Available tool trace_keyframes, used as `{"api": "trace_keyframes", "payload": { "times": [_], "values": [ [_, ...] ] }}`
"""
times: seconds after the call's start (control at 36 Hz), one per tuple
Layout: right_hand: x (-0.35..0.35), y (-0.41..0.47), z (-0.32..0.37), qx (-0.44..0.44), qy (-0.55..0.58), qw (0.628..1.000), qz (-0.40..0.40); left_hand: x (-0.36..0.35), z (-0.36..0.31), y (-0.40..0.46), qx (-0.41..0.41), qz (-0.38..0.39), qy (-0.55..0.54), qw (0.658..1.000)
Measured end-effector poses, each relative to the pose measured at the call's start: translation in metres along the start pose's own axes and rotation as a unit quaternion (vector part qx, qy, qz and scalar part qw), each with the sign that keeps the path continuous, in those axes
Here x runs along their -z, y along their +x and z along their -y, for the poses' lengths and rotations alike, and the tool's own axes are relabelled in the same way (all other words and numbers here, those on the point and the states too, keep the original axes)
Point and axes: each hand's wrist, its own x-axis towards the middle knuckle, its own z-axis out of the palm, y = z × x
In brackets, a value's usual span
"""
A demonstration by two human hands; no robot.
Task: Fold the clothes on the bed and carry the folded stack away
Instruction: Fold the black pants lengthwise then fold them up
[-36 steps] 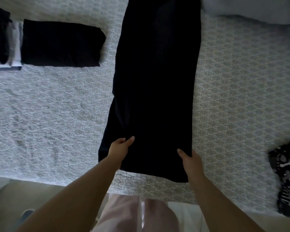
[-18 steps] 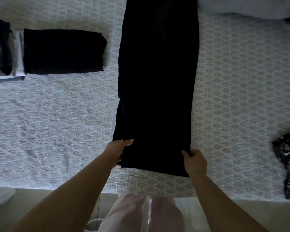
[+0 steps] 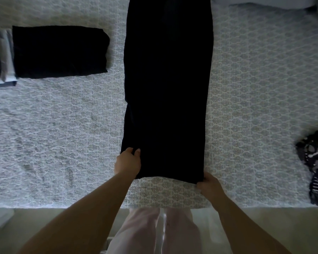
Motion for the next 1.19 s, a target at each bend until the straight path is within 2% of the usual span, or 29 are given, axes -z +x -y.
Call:
{"api": "trace_keyframes", "payload": {
  "times": [0.08,0.22,0.31,0.42,0.5,0.58,0.69,0.78,0.83,0.92,0.94,1.03,1.14,1.19],
  "values": [
    [-0.005,-0.001,-0.005,0.04,-0.037,0.998,-0.029,-0.003,-0.001,-0.002,0.005,0.003,-0.002,1.0],
    [-0.011,0.004,-0.014,0.081,0.034,0.992,-0.088,-0.004,0.0,-0.001,-0.002,0.006,0.005,1.0],
    [-0.013,0.006,-0.018,0.091,0.031,0.985,-0.143,-0.003,0.002,-0.001,-0.01,-0.011,0.017,1.0],
    [-0.009,0.001,-0.02,0.113,-0.094,0.953,-0.264,-0.005,0.002,-0.002,-0.034,-0.046,0.043,0.997],
    [-0.004,-0.005,-0.022,0.139,-0.187,0.924,-0.302,-0.004,0.0,-0.006,-0.047,-0.082,0.067,0.993],
    [0.0,-0.013,-0.024,0.174,-0.22,0.901,-0.332,-0.001,0.001,-0.01,-0.069,-0.12,0.092,0.986],
    [0.0,-0.021,-0.031,0.176,-0.206,0.897,-0.349,0.005,0.004,-0.012,-0.111,-0.129,0.161,0.972],
    [-0.003,-0.026,-0.04,0.218,-0.234,0.879,-0.354,0.009,0.006,-0.005,-0.094,-0.105,0.183,0.973],
    [-0.007,-0.025,-0.043,0.218,-0.257,0.876,-0.346,0.008,0.007,-0.001,-0.063,-0.105,0.14,0.982],
    [-0.017,-0.015,-0.041,0.11,-0.324,0.906,-0.249,0.0,0.007,0.003,0.025,-0.076,0.032,0.996],
    [-0.019,-0.01,-0.041,0.077,-0.302,0.923,-0.224,-0.004,0.008,0.004,0.048,-0.057,0.004,0.997],
    [-0.02,0.005,-0.031,0.017,-0.073,0.983,-0.166,-0.015,0.014,0.004,0.068,-0.011,-0.055,0.996],
    [-0.014,0.016,-0.017,-0.018,0.148,0.981,-0.126,-0.022,0.021,-0.001,0.041,0.017,-0.059,0.997],
    [-0.011,0.016,-0.011,-0.024,0.166,0.981,-0.094,-0.023,0.026,-0.004,0.04,0.033,-0.034,0.998]
  ]
}}
